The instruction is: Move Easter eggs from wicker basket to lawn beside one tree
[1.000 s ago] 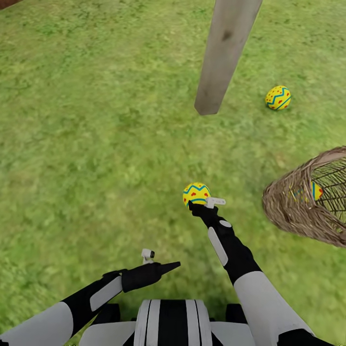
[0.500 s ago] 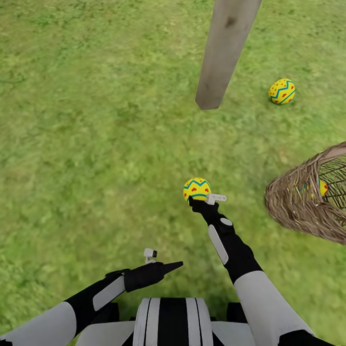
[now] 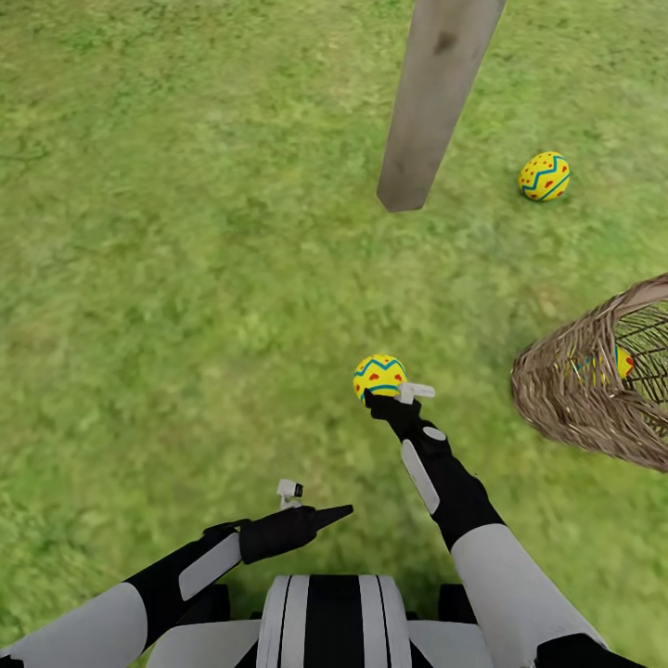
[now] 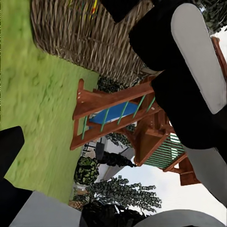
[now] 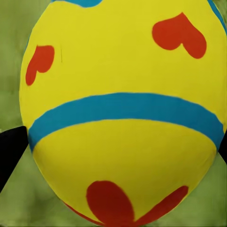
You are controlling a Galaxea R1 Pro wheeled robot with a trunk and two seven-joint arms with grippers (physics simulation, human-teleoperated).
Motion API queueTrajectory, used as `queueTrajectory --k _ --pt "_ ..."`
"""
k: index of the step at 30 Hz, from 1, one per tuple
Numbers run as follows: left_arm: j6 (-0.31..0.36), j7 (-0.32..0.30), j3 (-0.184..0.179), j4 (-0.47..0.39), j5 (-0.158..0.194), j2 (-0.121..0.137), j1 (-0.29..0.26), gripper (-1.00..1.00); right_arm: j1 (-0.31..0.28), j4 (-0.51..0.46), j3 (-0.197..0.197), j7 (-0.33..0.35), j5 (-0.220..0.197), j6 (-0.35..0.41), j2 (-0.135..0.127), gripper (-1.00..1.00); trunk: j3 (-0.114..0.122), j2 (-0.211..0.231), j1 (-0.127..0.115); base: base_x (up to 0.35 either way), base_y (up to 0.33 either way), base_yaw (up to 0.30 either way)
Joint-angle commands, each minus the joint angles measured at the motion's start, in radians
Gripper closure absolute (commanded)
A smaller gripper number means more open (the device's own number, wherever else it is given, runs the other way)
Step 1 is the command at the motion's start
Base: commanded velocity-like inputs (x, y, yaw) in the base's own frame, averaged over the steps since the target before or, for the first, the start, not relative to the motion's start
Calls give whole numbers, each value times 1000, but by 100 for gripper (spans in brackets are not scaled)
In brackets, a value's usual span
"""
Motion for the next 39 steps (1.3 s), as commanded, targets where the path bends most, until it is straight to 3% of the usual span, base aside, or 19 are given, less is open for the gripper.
queueTrajectory --k 1,11,12,15,20,37,38,39 --pt "10 -2 -5 0 11 1 -1 -100 0 13 3 -7 -10 4 0 100 0 0 0 0 0 0" --pt "8 -3 -5 -2 11 1 -1 -100 0 67 3 -7 -10 -5 -1 100 0 0 0 0 0 0" --pt "8 -7 -4 1 11 3 -1 -100 -1 17 0 -6 -10 0 4 100 0 0 0 0 0 0" --pt "8 -6 -5 3 11 -2 -1 -100 -1 4 2 -9 -7 -5 11 100 0 0 0 0 0 0" --pt "8 -6 -5 1 11 -2 -1 -100 0 -2 6 -8 -10 -8 -17 100 0 0 0 0 0 0" --pt "8 -8 -5 -6 11 -1 -1 -100 0 19 6 -12 -7 33 -19 100 0 0 0 0 0 0" --pt "8 -8 -5 -6 11 -1 -1 -100 0 19 6 -12 -7 33 -19 -100 0 0 0 0 0 0" --pt "9 -8 -5 -6 11 -1 -1 -100 0 19 6 -12 -7 33 -19 -100 0 0 0 0 0 0"
